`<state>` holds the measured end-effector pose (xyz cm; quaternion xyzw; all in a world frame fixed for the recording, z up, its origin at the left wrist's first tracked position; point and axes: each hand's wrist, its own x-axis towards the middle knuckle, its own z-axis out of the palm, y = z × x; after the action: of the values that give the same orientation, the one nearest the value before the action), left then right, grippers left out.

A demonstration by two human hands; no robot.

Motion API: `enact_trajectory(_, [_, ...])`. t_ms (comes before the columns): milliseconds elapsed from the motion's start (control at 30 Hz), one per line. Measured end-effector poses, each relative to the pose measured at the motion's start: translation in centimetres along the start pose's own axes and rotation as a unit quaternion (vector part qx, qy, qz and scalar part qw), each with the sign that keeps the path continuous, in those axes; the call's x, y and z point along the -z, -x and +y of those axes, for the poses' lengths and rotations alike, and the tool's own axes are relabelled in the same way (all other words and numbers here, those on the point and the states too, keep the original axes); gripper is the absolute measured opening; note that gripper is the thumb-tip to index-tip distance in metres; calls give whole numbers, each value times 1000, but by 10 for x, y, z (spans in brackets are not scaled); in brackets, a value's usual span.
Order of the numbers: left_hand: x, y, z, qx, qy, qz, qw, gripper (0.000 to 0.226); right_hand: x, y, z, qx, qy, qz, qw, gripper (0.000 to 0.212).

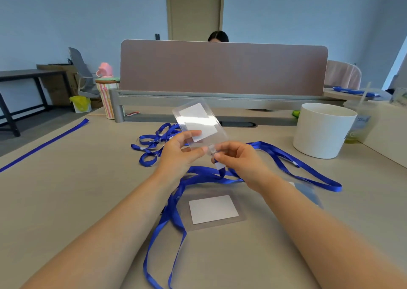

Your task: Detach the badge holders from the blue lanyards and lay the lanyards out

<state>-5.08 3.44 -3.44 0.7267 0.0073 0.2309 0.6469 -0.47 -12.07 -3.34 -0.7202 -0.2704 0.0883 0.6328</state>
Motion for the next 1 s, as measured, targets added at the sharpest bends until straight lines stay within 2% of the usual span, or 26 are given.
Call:
enact_trajectory(233, [-3, 3, 4, -33, 2, 36, 999, 34, 4, 0, -5, -27, -27, 3, 999, 19])
enact_trajectory(433, [-10, 6, -3, 37, 67, 25, 997, 25, 8, 4, -9, 21, 42, 11, 999, 14])
enact_trajectory(633, [-15, 10, -3, 92, 22, -14, 995, 5, 4, 3, -2, 30, 101, 35, 994, 9])
enact_trajectory(833, [-15, 10, -5, 62, 51, -4, 997, 15, 2, 4, -4, 29, 41, 51, 997, 11])
enact_trajectory(1000, [-15, 14, -2, 15, -7, -27, 999, 24, 2, 4, -4, 30, 63, 69, 995, 11])
